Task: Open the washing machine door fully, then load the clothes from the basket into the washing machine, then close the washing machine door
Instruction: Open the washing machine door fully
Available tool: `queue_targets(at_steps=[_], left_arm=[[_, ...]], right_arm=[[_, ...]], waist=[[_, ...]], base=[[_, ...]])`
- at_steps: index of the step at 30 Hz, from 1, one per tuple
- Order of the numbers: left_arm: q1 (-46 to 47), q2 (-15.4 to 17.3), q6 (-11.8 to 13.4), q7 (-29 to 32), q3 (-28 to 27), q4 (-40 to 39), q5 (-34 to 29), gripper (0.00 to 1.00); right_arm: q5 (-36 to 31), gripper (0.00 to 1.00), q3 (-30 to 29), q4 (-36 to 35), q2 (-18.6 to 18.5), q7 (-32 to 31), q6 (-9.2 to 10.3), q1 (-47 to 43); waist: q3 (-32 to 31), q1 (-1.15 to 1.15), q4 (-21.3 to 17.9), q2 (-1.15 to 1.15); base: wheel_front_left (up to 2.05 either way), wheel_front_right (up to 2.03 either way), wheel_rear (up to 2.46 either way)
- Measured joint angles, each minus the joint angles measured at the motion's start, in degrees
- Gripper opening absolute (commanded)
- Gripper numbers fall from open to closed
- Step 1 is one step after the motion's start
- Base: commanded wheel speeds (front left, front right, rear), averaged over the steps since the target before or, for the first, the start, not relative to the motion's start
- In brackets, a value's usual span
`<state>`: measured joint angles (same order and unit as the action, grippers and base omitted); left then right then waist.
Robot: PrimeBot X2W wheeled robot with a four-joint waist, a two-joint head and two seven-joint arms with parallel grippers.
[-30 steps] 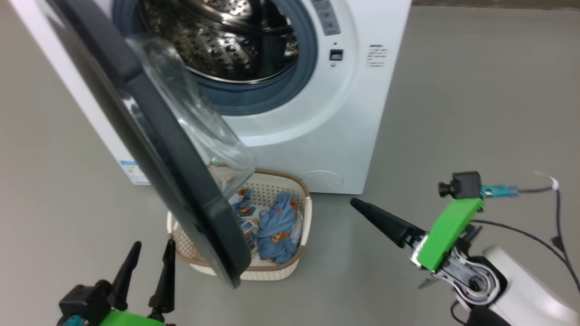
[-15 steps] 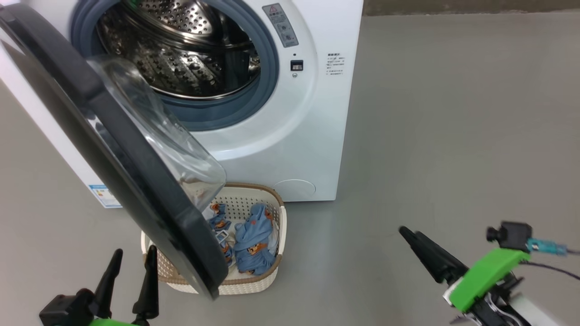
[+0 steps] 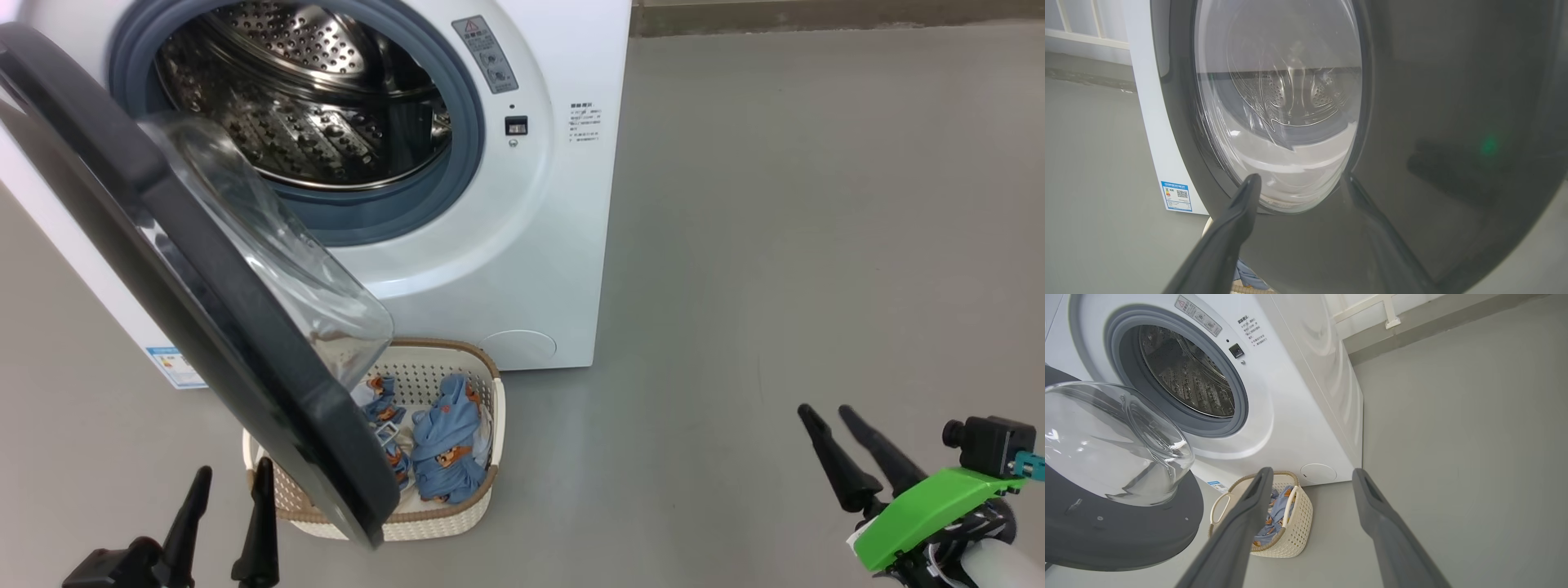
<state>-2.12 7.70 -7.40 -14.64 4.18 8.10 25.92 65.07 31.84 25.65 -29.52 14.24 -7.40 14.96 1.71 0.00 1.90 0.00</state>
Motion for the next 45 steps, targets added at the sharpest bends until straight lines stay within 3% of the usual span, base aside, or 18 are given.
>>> queue_targets(at_steps=[8,14,25,34,35,36,37,45], left_arm=[[0.01,-0.54,0.00,0.00,-0.30,0.08,-0.09,1.00],[0.03,-0.55,0.00,0.00,-0.31,0.05,-0.51,1.00],[0.02,-0.64,0.00,0.00,-0.23,0.03,-0.53,1.00],[0.02,-1.18,0.00,0.00,0.08,0.45,-0.52,1.00],[0.02,-1.27,0.00,0.00,-0.04,0.52,-0.52,0.91],[0.02,-1.35,0.00,0.00,-0.10,0.57,-0.52,0.40],[0.02,-1.48,0.00,0.01,-0.32,0.46,-0.51,0.01],[0.53,-3.41,0.00,0.00,-5.36,-8.64,-0.49,0.00]], right_arm=[[-19.14,1.00,-14.88,-2.75,6.77,0.01,0.00,-6.56],[-29.73,1.00,-21.78,-7.17,10.22,0.01,0.00,-9.16],[-38.19,1.00,-26.40,-10.17,13.27,0.04,0.00,-11.71],[-40.98,1.00,-27.14,-9.89,14.17,0.04,0.00,-13.85],[-41.09,1.00,-27.13,-9.89,14.23,0.04,0.00,-13.85],[-41.29,1.00,-27.09,-9.89,14.23,0.04,0.00,-13.85],[-41.31,1.00,-27.09,-9.89,14.23,0.04,0.00,-13.85],[-41.56,1.00,-27.19,-10.17,14.22,0.04,0.00,-13.86]], waist=[[-0.18,0.00,0.27,0.00],[0.00,0.00,0.73,0.00],[-0.45,0.00,1.02,0.00],[-0.71,0.00,1.68,0.00],[-0.76,0.00,1.73,0.00],[-0.78,0.00,1.77,0.00],[-0.81,0.00,1.82,0.00],[-0.92,0.00,2.26,0.00]], base=[[0.00,0.00,0.00],[0.00,0.00,0.00],[0.00,0.00,0.00],[0.00,0.00,0.00],[0.00,0.00,0.00],[0.00,0.00,0.00],[0.00,0.00,0.00],[0.00,0.00,0.00]])
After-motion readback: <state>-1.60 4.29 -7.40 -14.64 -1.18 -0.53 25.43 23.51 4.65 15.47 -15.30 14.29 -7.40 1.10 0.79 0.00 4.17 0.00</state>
